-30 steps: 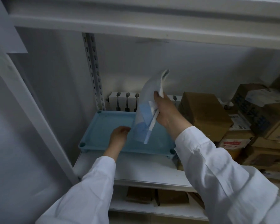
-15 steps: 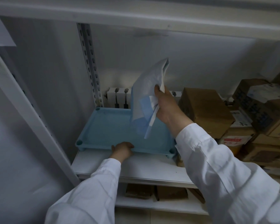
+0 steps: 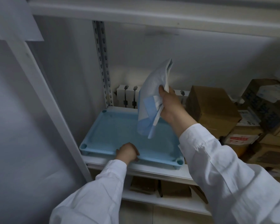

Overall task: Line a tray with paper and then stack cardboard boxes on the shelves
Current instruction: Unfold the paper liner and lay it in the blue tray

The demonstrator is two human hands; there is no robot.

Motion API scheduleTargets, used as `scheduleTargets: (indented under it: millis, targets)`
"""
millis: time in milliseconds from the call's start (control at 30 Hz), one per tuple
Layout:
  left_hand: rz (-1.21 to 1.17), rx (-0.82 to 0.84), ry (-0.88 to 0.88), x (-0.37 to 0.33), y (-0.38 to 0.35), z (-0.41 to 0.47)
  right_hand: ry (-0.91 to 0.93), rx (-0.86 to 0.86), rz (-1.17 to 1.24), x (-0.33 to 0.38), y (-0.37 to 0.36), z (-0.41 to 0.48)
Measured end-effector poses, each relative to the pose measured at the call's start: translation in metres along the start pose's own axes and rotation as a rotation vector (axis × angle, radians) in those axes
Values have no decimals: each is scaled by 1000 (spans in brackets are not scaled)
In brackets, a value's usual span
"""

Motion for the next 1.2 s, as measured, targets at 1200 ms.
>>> scheduleTargets:
  millis: [1200]
  targets:
    - [-1153, -336, -125, -59, 134, -51, 52, 275, -499, -11, -10, -24]
Point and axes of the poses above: each hand's wrist, its own z-axis towards the middle knuckle, its own y-axis out of the back of the hand, x = y × z, the point moved 4 cm from there along z, towards the middle knuckle, and after that the axes turned 4 degrees about -y, right-handed, at the moved point
